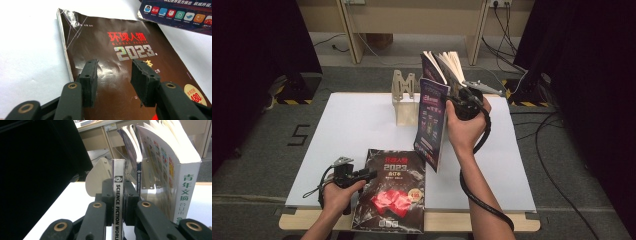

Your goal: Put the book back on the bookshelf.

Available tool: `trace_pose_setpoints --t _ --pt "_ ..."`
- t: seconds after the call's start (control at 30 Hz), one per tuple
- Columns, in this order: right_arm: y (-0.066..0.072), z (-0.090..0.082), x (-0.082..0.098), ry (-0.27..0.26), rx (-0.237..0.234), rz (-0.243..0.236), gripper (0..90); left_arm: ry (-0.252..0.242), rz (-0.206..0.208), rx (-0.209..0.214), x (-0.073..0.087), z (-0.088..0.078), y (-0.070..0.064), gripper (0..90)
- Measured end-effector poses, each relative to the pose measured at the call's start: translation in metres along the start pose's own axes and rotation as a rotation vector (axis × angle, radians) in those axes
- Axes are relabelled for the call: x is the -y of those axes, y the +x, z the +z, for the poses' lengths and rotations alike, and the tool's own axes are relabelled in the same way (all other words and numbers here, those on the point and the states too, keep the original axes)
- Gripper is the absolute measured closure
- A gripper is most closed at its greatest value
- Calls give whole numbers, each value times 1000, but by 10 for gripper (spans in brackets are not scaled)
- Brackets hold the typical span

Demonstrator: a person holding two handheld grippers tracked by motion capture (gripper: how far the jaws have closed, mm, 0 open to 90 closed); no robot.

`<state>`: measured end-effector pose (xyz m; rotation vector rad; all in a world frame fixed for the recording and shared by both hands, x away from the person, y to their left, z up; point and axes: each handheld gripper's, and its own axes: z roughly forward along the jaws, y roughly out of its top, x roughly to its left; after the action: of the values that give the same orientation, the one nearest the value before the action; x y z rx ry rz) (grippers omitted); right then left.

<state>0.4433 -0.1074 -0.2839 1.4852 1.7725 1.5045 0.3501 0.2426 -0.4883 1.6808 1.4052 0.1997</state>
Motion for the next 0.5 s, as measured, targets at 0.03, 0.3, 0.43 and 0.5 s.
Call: trace_pose_setpoints --t 0.03,0.3,0.43,0.5 --pt "0 0 0 -2 0 1 831 0 -3 0 0 0 0 558" --pt "-1 1 0 -8 4 -2 832 1 -1 4 1 1 -1 559" --pt "-1 2 -2 -11 4 1 832 0 0 0 1 0 0 559" --pt "0 3 -3 -18 4 2 832 0 -2 2 1 1 0 559"
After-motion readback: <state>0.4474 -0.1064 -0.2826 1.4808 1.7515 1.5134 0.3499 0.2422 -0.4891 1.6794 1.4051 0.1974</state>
